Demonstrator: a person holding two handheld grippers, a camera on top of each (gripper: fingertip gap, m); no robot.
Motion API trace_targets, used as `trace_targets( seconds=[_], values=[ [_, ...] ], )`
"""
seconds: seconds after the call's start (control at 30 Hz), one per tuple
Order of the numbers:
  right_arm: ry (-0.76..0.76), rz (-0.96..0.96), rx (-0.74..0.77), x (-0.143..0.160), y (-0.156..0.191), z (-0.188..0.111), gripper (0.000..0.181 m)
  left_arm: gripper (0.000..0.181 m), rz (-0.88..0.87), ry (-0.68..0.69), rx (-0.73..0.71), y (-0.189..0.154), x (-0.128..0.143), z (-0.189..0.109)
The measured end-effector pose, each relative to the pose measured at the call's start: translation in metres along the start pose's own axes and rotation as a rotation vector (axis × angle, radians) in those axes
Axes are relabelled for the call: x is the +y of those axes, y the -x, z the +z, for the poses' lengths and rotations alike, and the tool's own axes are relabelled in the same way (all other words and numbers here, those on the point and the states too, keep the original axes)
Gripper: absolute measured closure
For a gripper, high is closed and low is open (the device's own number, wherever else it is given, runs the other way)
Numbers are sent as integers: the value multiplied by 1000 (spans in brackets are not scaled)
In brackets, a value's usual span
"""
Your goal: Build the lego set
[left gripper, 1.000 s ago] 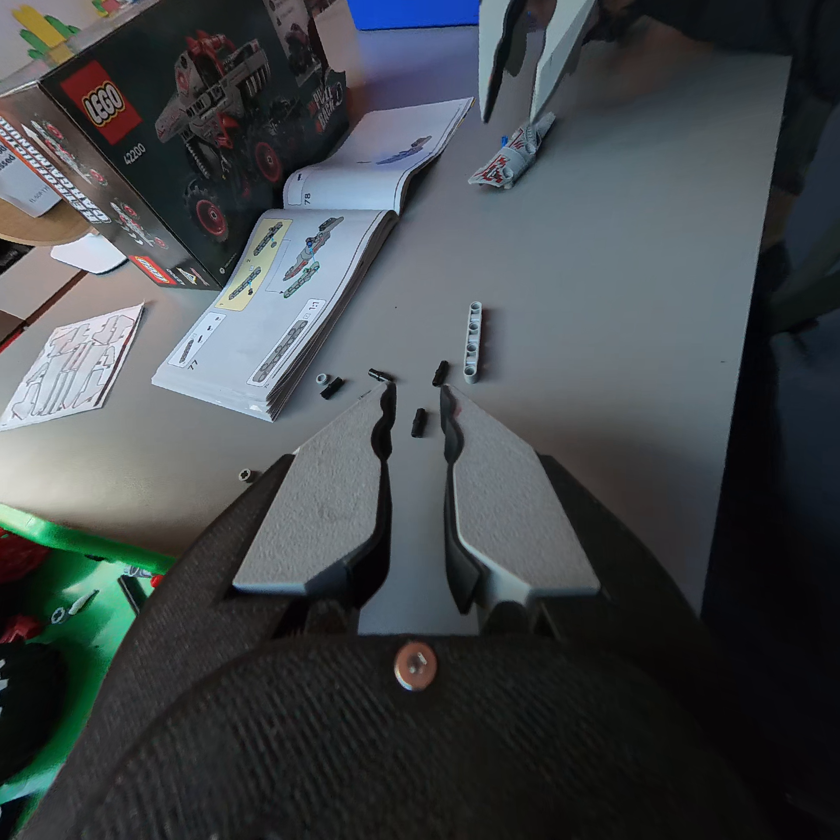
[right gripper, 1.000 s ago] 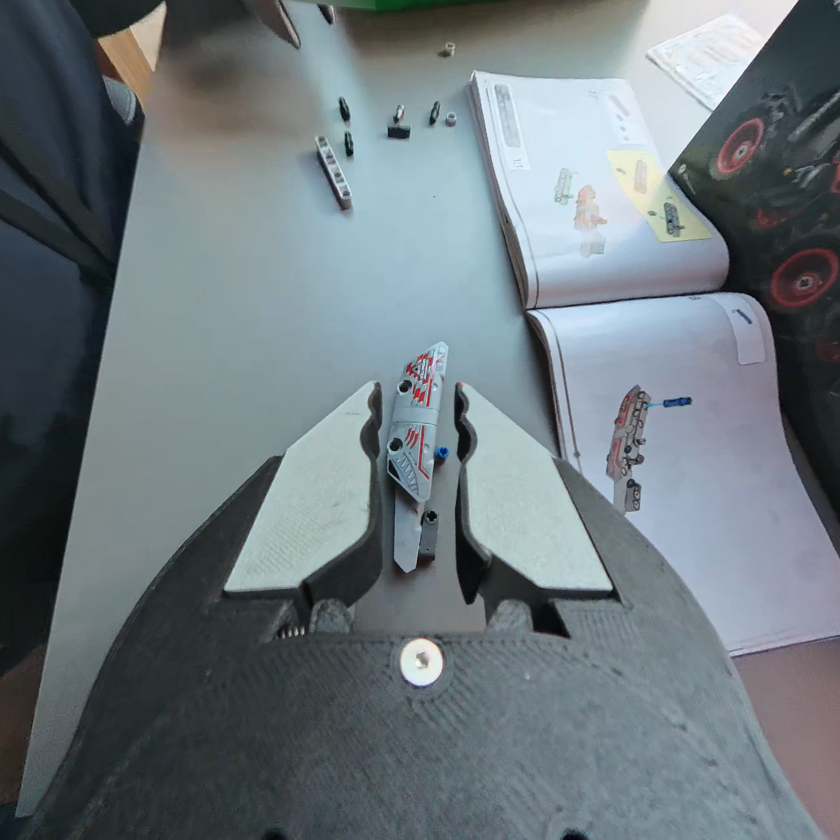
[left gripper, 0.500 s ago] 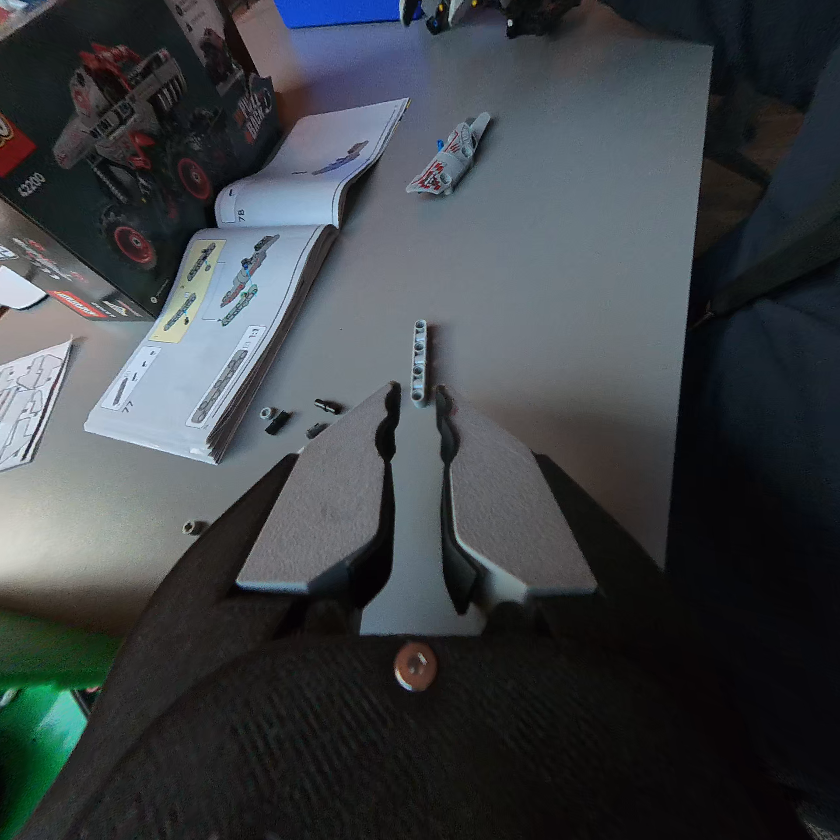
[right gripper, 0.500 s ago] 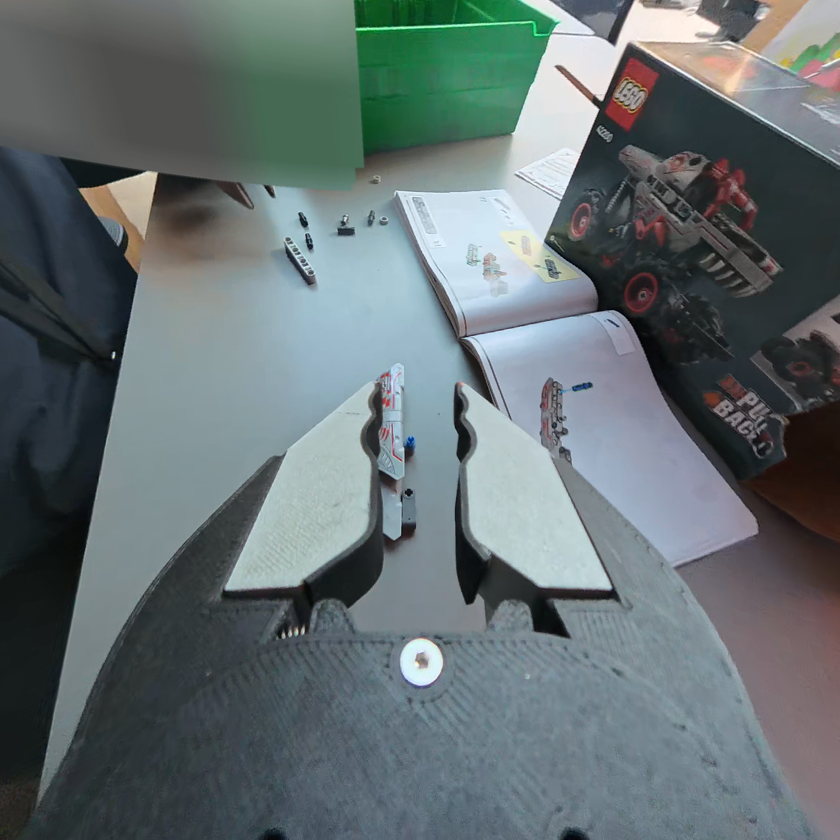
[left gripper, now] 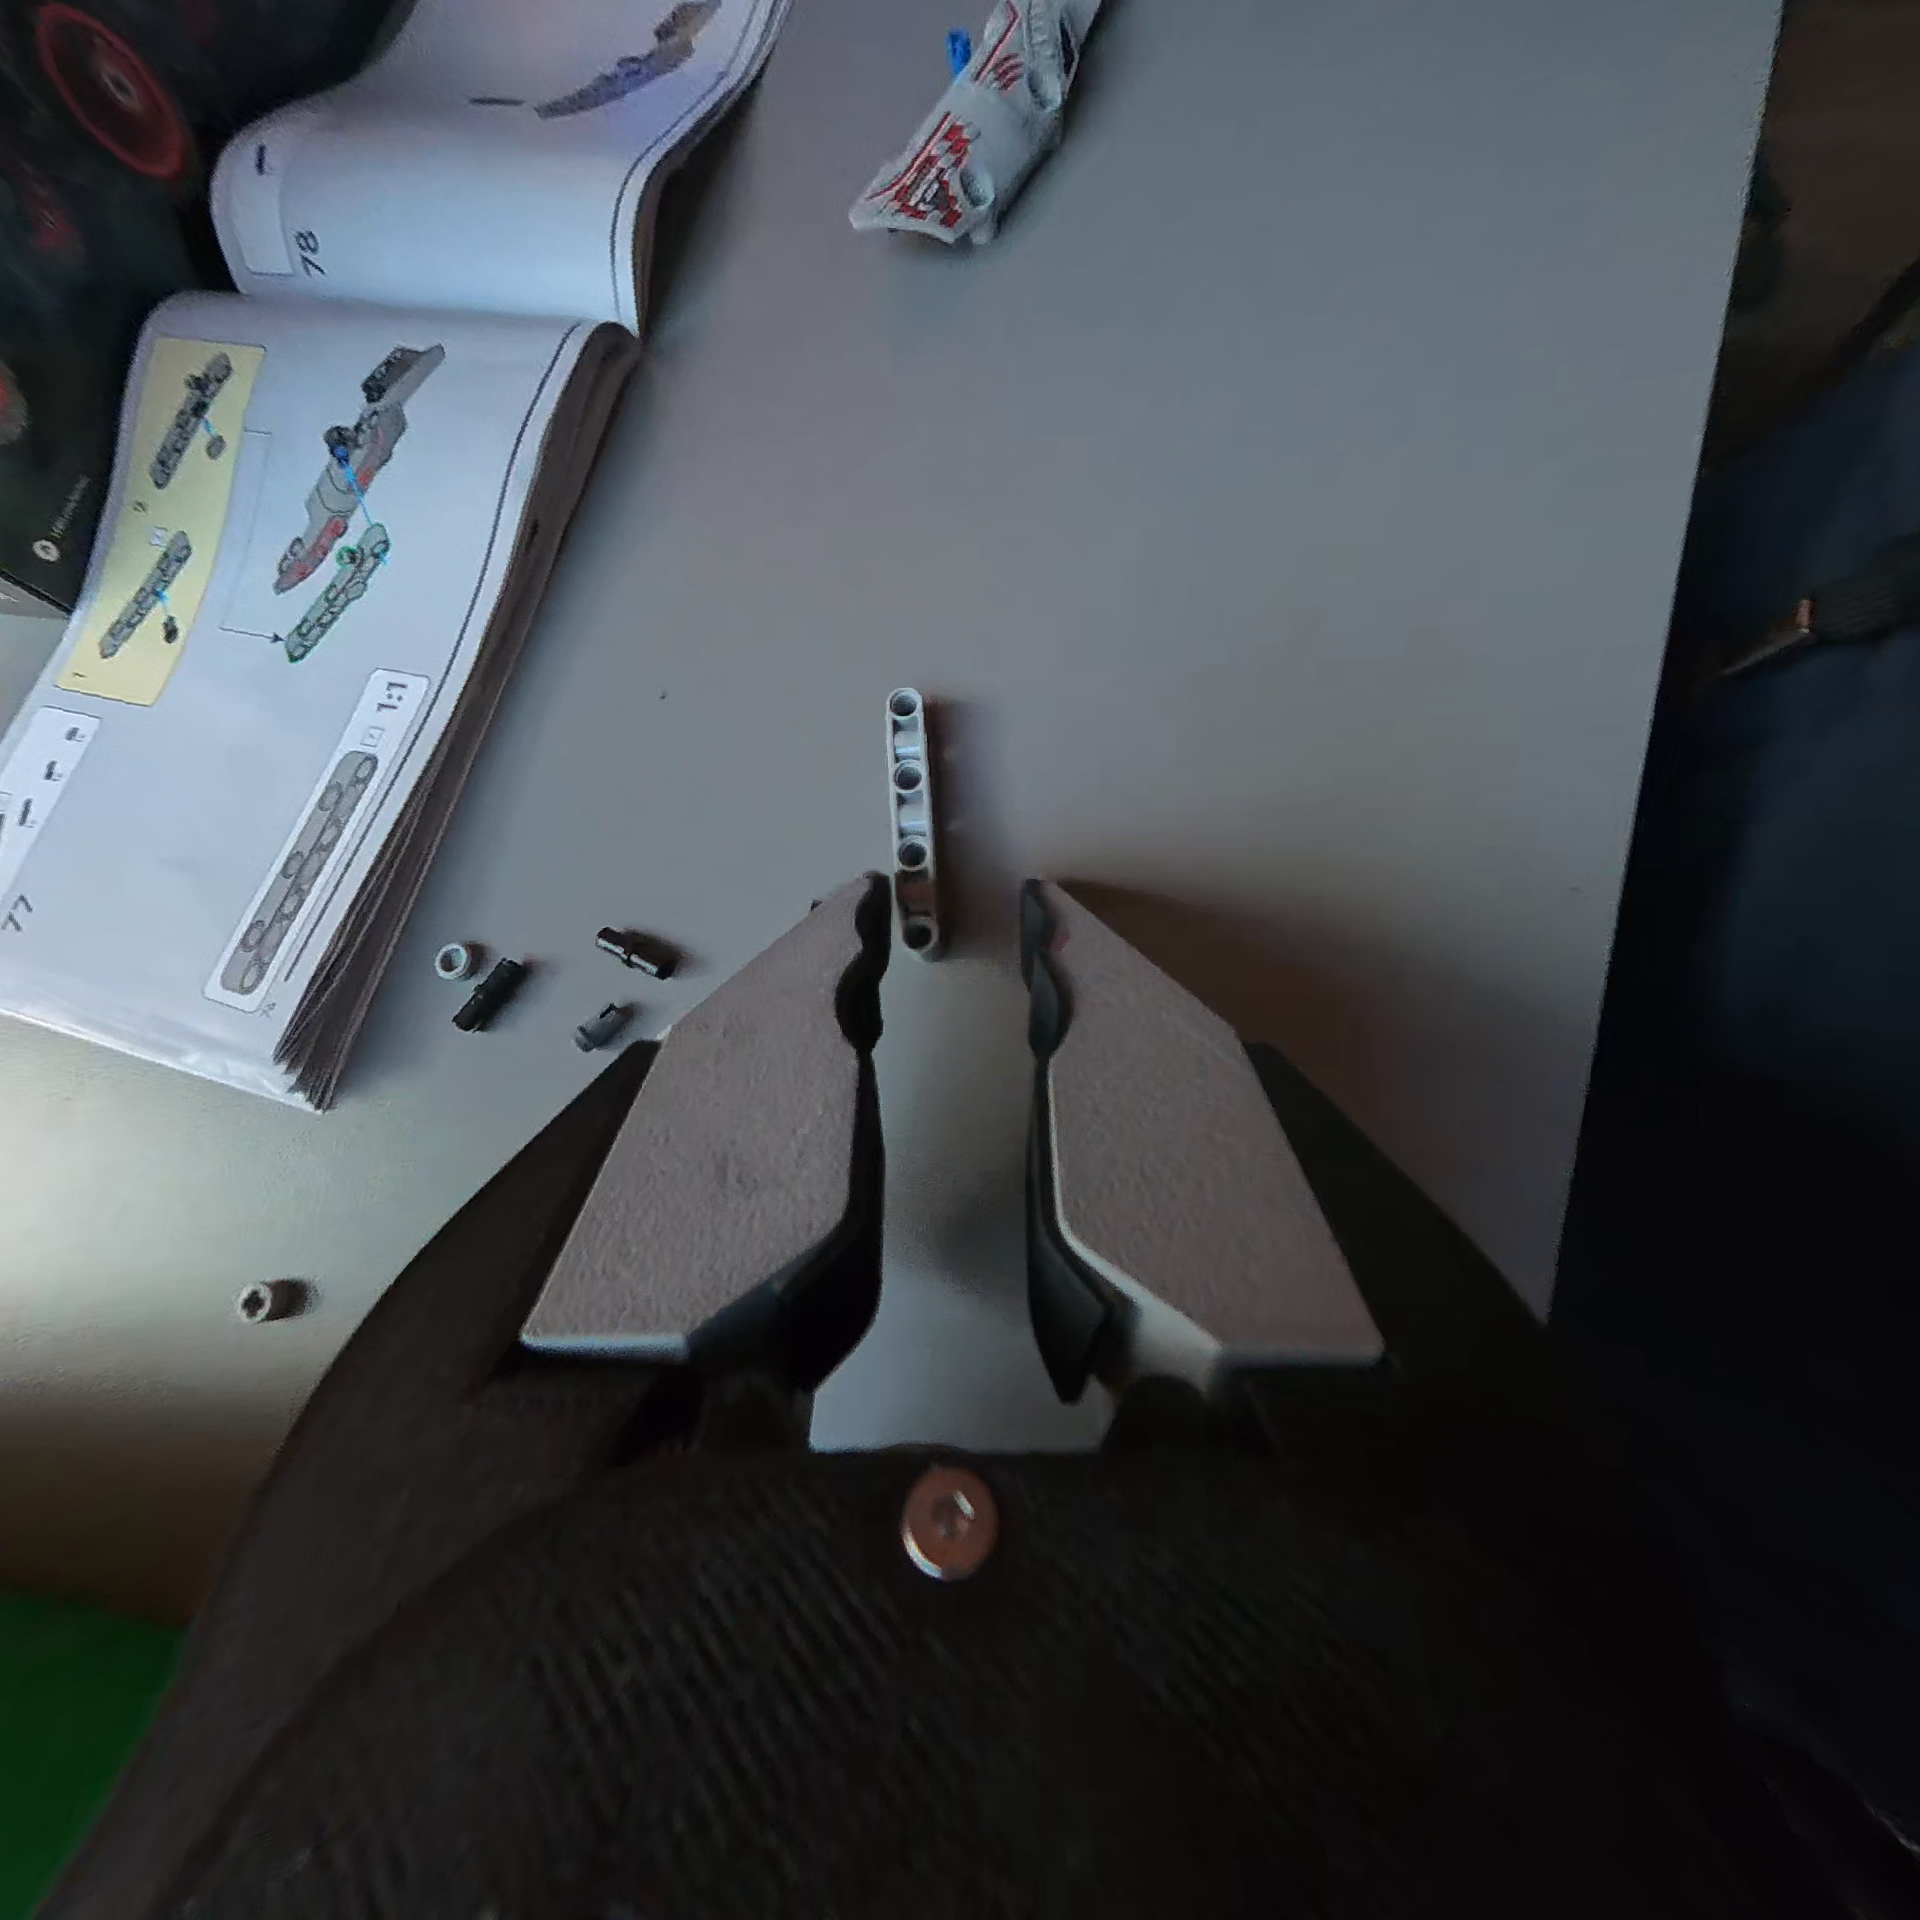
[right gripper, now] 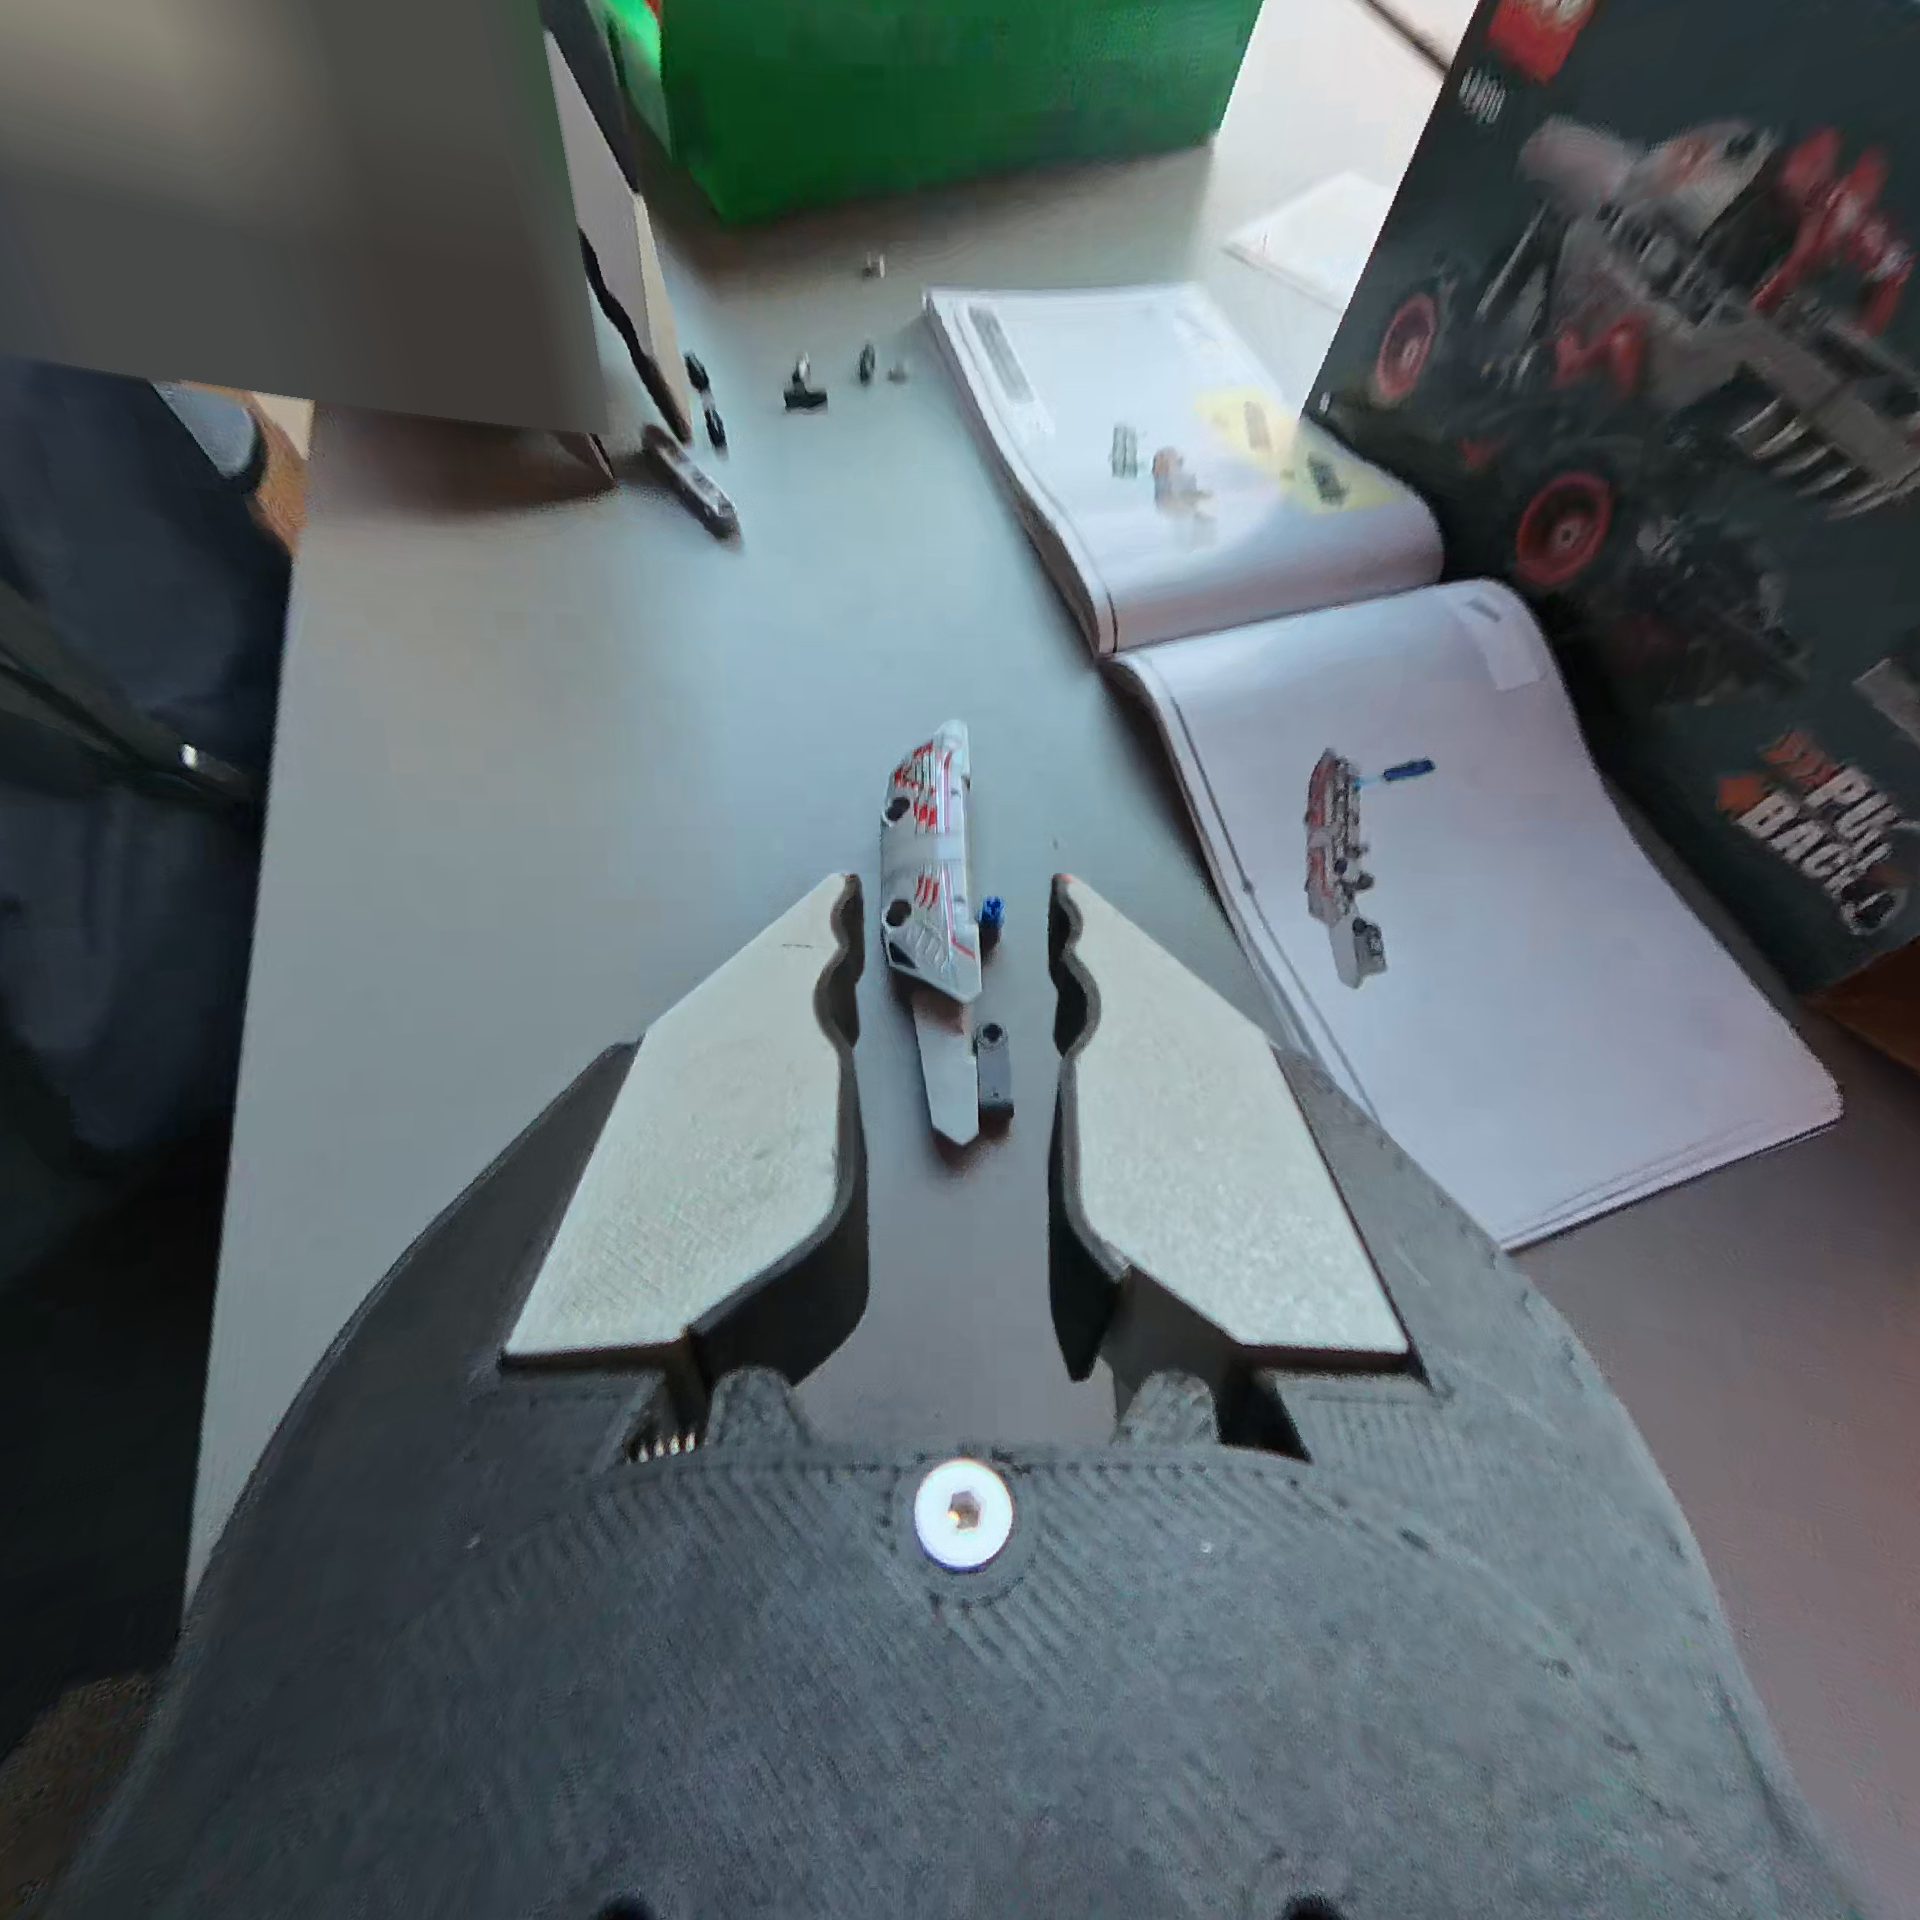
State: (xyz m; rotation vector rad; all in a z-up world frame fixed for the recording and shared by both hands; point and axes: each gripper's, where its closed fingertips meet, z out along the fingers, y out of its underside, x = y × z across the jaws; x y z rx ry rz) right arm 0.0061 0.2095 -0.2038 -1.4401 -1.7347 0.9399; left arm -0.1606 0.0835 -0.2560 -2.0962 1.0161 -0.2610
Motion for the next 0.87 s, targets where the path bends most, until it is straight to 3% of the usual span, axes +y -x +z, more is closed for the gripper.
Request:
trace_targets(
  seconds=[0.3, 0.63, 0.87],
  values=[
    [197, 27, -1, 28, 3, 32, 144, 176, -118, 14, 94, -2, -4, 8],
    [79, -57, 26, 1, 8, 26, 152, 176, -35, -1, 100, 0, -15, 18],
    [69, -146, -17, -26, 45, 61, 157, 176, 49, -46, 123, -8, -34, 26]
  ],
)
